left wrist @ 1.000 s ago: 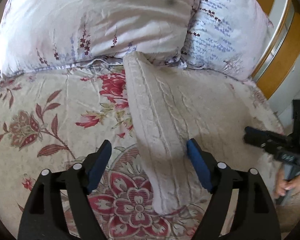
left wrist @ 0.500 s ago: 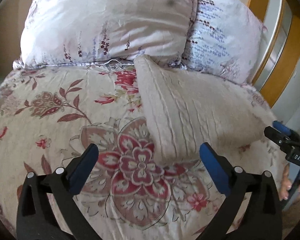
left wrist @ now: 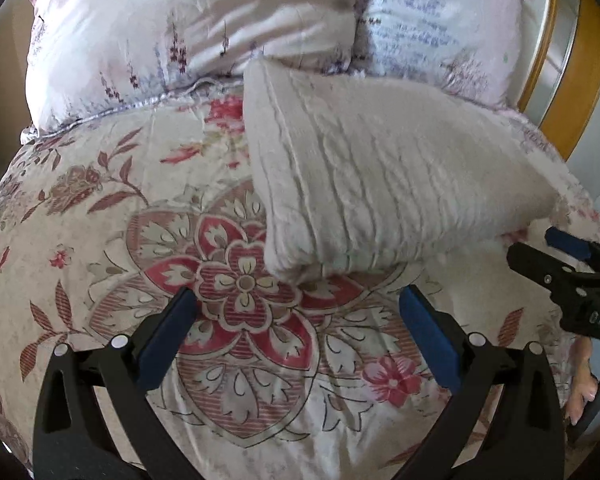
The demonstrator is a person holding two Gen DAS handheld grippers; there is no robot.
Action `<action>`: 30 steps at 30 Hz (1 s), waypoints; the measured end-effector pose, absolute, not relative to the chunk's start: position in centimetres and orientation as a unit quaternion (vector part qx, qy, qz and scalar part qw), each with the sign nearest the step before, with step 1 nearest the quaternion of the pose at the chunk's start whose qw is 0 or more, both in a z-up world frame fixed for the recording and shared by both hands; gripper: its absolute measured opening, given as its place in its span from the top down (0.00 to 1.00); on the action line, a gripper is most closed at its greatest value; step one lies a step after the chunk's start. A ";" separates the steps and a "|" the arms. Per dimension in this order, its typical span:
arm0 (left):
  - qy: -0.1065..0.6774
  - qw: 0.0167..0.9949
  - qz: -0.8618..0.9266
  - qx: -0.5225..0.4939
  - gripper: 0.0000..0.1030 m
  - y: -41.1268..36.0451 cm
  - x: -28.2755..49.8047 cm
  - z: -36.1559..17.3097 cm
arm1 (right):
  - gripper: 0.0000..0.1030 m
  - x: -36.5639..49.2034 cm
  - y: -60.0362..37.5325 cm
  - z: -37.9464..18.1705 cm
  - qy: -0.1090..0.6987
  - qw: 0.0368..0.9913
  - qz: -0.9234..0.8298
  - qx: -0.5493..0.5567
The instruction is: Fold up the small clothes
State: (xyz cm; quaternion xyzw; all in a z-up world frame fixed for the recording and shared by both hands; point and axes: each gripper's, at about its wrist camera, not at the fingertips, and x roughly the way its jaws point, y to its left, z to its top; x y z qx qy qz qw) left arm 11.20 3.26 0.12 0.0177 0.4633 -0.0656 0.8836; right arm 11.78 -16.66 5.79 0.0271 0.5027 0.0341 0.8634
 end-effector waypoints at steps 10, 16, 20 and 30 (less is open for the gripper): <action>0.467 0.881 -0.054 0.041 0.02 2.2 11.4 -0.1 | 0.01 11.8 -15.7 5.0 0.517 0.855 0.028 -0.003; 0.468 0.881 -0.055 0.042 0.02 2.2 11.4 -0.1 | 0.01 11.8 -15.4 4.8 0.519 0.854 0.020 -0.021; 0.467 0.881 -0.056 0.042 0.02 2.3 11.4 -0.1 | 0.01 11.8 -15.4 4.8 0.519 0.854 0.020 -0.021; 0.467 0.881 -0.055 0.041 0.02 2.2 11.4 -0.1 | 0.01 11.8 -15.4 4.8 0.519 0.854 0.021 -0.022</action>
